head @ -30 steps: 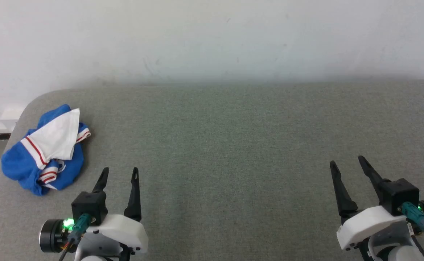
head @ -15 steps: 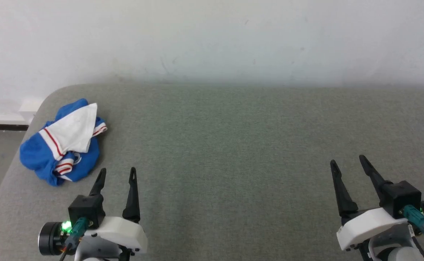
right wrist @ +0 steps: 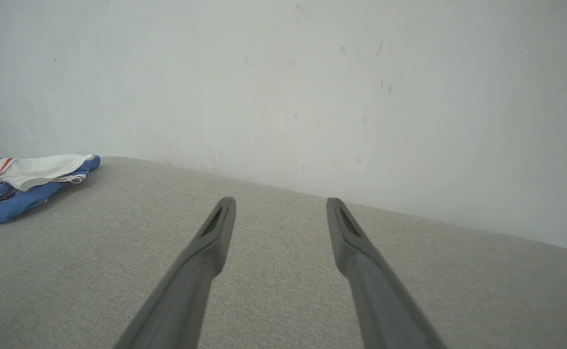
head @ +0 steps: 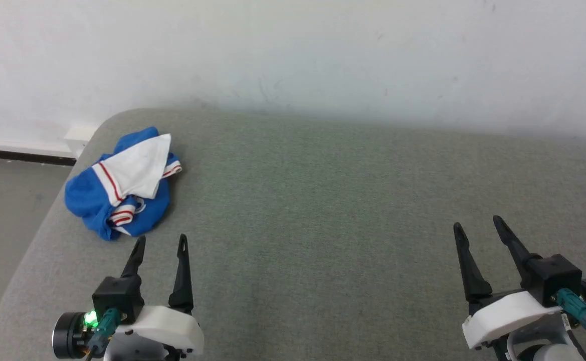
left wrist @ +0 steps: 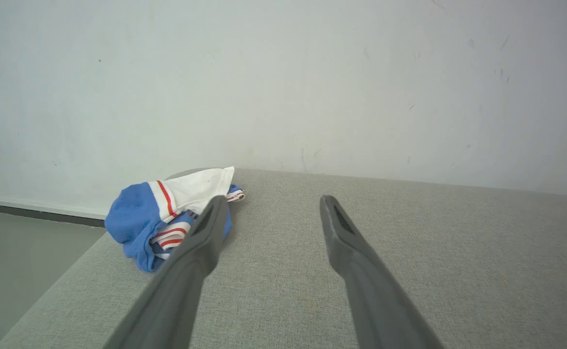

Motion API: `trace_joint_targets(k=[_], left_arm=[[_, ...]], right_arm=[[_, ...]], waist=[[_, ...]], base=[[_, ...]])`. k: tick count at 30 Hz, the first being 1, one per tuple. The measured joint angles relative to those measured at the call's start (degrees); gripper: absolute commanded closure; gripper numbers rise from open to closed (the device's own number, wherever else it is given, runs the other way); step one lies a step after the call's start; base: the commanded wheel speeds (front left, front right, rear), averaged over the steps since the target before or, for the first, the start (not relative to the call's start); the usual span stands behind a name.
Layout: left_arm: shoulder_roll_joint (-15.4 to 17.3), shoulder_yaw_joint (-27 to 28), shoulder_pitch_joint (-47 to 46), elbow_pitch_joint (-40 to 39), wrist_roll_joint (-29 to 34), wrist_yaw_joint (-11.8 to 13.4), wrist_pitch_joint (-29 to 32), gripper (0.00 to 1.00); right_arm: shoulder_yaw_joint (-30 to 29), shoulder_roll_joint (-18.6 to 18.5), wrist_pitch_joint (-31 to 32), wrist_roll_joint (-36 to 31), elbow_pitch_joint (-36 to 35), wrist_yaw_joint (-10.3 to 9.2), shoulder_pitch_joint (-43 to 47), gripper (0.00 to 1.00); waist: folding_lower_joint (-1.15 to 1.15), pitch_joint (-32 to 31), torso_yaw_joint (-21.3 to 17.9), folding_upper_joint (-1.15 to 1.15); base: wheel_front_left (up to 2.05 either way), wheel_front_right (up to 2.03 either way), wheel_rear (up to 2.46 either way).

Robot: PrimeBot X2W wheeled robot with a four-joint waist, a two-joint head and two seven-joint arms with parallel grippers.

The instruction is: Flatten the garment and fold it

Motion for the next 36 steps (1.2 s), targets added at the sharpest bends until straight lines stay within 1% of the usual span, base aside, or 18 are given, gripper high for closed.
trace_joint_targets(k=[36], left_arm=[[0.0, -1.5, 1.0, -1.0, -2.5, 1.5, -4.3, 0.0]], right_arm=[[0.7, 0.0, -4.2, 0.8, -0.2, 0.0, 0.8, 0.0]], waist=[[0.0, 0.1, 14.0, 0.0]], base=[[0.0, 0.0, 0.0]])
